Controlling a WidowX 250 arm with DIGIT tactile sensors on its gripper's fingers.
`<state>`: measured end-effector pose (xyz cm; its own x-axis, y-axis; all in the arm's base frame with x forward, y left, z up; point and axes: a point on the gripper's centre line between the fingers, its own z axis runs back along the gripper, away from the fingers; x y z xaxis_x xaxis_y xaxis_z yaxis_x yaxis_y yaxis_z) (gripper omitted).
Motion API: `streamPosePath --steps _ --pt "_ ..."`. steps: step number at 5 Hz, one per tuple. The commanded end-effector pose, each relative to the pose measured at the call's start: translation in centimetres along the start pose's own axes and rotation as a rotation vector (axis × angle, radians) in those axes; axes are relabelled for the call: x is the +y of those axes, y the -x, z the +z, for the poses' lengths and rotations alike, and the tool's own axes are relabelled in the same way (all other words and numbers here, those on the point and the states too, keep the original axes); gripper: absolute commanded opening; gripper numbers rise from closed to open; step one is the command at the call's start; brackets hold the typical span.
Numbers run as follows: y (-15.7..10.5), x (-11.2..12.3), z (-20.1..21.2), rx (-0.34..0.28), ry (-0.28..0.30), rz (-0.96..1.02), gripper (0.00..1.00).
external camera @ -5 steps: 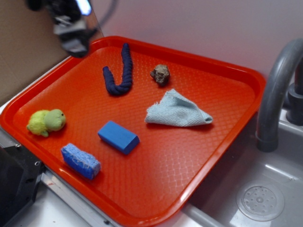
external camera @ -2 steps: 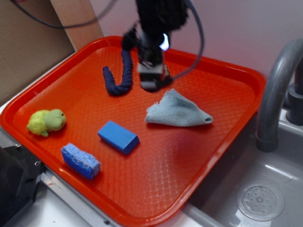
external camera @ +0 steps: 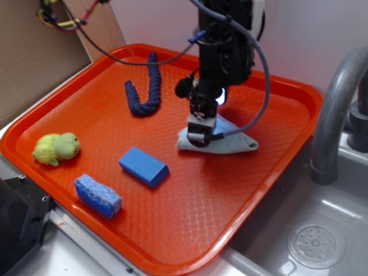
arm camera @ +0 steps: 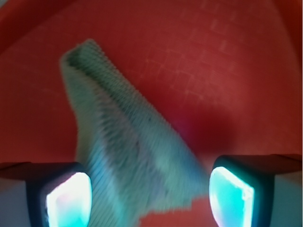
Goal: Grab the blue cloth.
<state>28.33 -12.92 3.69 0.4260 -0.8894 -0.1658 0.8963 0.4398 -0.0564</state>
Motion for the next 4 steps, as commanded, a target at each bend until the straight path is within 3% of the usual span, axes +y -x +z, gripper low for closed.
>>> streamPosePath --steps 1,3,4 --pt "-0.51 -1.79 -0.97 -0.051 0.043 -0.084 0.0" --pt "-0.3 -1.87 -1.41 -0.08 0.021 -0.026 0.0" --pt "-0.17 -1.76 -1.39 -0.087 -0.021 0.07 0.0"
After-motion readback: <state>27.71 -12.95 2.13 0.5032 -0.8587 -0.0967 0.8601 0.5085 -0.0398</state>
